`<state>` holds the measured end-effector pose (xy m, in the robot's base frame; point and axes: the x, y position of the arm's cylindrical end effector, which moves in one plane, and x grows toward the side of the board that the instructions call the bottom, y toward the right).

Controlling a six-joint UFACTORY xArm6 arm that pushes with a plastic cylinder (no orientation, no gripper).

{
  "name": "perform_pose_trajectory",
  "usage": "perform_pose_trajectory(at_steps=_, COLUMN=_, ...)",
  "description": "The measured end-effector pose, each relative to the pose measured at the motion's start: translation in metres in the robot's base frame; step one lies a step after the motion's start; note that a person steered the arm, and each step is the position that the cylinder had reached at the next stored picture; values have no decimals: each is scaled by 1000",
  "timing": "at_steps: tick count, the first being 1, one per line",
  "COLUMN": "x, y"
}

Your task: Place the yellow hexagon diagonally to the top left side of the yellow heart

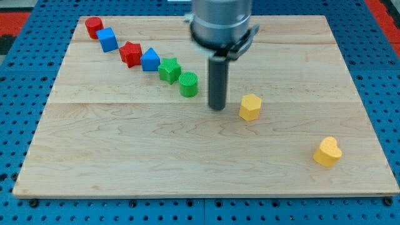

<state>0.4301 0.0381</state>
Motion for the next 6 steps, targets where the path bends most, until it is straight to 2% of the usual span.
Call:
perform_pose_trajectory(at_steps=1, x=8, y=41)
perform_pose_trajectory(at_steps=2, x=72, y=58)
perform_pose_trajectory(at_steps=3, x=84, y=28)
perform_pose_trajectory(at_steps=4, x=103, y=40)
perform_pose_trajectory(at_steps=5, x=97, y=112)
perform_pose_trajectory(at_steps=6, x=108, y=64)
